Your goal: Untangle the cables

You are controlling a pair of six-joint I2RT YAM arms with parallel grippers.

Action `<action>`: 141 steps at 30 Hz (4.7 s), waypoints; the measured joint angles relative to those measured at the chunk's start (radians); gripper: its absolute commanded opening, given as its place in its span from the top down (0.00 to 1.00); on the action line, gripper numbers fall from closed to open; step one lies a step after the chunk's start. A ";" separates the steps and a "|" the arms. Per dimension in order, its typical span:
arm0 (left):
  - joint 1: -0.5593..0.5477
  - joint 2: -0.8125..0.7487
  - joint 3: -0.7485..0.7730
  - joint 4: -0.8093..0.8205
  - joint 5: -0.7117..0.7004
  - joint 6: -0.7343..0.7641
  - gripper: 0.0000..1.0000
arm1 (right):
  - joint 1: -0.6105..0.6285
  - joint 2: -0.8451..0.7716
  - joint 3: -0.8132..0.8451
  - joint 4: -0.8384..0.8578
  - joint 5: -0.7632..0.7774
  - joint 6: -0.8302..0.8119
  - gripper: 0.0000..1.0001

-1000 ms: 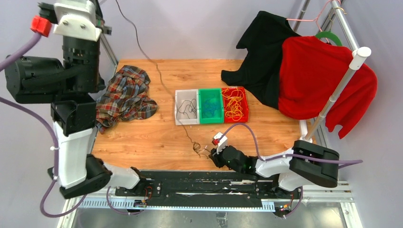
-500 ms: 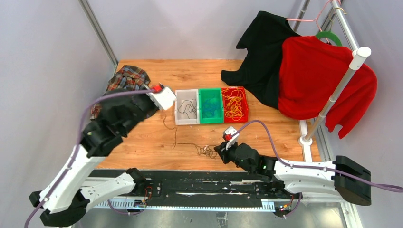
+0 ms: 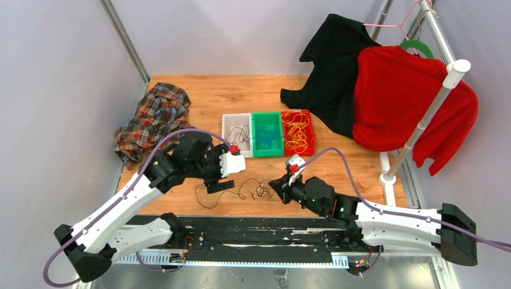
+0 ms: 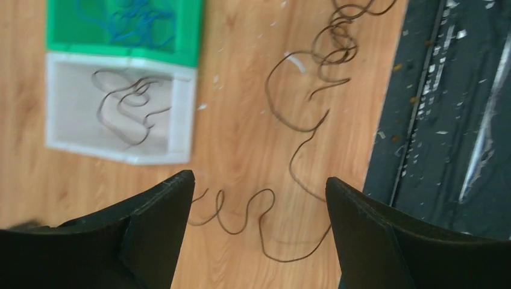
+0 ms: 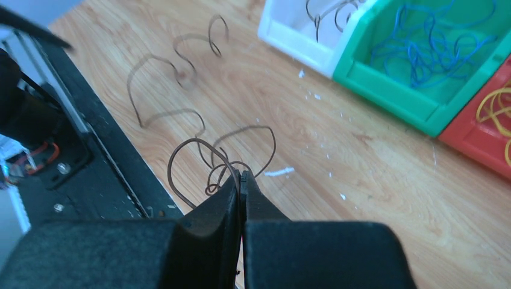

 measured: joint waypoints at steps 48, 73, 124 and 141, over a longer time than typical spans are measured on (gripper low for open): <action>-0.177 0.050 -0.125 0.658 0.196 -0.471 0.99 | -0.001 -0.218 0.174 0.043 -0.075 -0.014 0.33; -0.084 -0.002 0.014 0.625 0.216 -0.549 0.99 | -0.001 -0.304 0.024 -0.011 0.126 0.048 0.27; -0.078 0.027 0.152 0.592 0.340 -0.616 0.99 | -0.134 0.402 0.273 0.399 -0.041 0.414 0.47; -0.078 0.120 0.730 0.417 0.291 -0.437 1.00 | -0.138 0.483 0.074 0.374 -0.022 0.370 0.54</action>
